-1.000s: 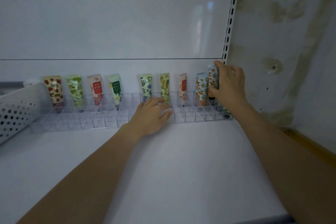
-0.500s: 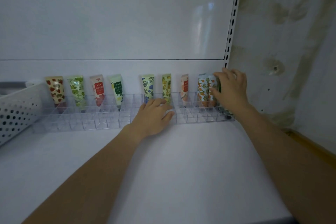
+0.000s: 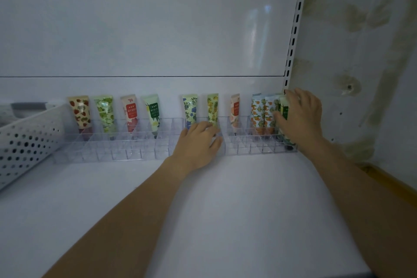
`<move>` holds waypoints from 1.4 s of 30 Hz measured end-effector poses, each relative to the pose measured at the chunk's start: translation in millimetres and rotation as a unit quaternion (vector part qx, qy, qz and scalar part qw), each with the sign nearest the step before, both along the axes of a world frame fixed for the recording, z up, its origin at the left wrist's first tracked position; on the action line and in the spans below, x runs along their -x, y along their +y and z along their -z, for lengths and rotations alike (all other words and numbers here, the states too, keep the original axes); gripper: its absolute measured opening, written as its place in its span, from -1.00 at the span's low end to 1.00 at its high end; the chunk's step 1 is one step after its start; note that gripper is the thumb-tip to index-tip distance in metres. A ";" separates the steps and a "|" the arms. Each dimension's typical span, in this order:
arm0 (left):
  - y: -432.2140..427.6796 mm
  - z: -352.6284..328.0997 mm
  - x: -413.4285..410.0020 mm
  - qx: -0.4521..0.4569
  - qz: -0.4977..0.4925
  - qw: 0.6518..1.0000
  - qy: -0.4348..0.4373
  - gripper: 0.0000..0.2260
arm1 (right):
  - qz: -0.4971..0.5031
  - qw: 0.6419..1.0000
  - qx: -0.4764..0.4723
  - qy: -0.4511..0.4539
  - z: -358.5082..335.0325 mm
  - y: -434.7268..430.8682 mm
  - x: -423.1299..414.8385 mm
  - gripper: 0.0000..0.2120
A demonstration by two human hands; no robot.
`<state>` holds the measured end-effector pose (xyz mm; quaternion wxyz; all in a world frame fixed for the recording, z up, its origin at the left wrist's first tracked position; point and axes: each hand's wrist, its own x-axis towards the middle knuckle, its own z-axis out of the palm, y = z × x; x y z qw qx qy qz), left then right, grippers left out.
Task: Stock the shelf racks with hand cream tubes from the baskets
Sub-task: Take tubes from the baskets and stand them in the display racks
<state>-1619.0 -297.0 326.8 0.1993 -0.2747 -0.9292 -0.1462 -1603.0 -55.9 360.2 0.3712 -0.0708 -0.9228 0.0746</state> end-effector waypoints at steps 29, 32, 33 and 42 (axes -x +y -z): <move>-431.2 -144.8 -17.6 0.101 -0.088 0.935 -0.328 -0.70 | -0.476 0.844 -0.062 -0.239 -77.6 -461.9 51.9 -0.73; -424.6 -140.1 -10.4 0.164 -0.050 0.922 -0.348 -0.78 | -0.445 0.829 -0.079 -0.330 -81.1 -469.7 59.4 -0.75; -422.9 -138.8 -6.4 0.182 -0.040 0.920 -0.345 -0.83 | -0.431 0.821 -0.085 -0.365 -82.2 -470.8 60.5 -0.75; -437.2 -150.2 15.8 0.027 0.011 0.947 -0.319 -0.91 | -0.329 0.817 -0.160 -0.445 -85.0 -483.2 62.0 -0.73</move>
